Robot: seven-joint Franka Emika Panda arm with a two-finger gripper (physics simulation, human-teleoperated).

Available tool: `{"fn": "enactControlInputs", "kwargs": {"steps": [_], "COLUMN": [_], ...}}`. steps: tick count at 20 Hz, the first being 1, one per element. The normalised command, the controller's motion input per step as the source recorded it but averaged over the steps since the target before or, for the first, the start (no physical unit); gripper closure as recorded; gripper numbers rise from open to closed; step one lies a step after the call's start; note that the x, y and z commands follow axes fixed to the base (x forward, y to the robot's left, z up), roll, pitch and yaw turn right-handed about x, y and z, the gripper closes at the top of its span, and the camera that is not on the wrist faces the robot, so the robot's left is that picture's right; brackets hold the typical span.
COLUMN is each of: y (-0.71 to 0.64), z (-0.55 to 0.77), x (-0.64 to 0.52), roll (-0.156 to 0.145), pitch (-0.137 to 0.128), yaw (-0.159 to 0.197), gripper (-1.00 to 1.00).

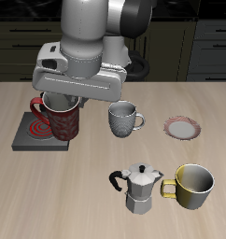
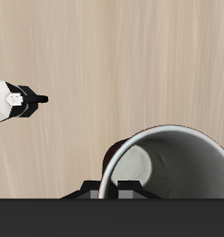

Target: Place the red mug on the plate

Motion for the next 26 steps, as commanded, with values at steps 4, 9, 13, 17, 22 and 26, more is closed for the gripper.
{"fn": "enactControlInputs", "kwargs": {"steps": [4,9,13,17,22,26], "y": [0.08,-0.02,-0.04,-0.02,0.09,0.37], "z": [-0.11,-0.03,0.01,-0.05,-0.02,0.17], "x": [-0.24,-0.28,-0.34,-0.25,-0.34,-0.36], "roll": [-0.02,0.005,-0.051,-0.056,-0.037,0.056], "pitch": [-0.047,0.023,-0.032,-0.032,-0.038,-0.107], "yaw": [0.037,-0.127,0.022,0.053,0.011,0.027], "gripper": [1.0,1.0,1.0,1.0,1.0,1.0]}}
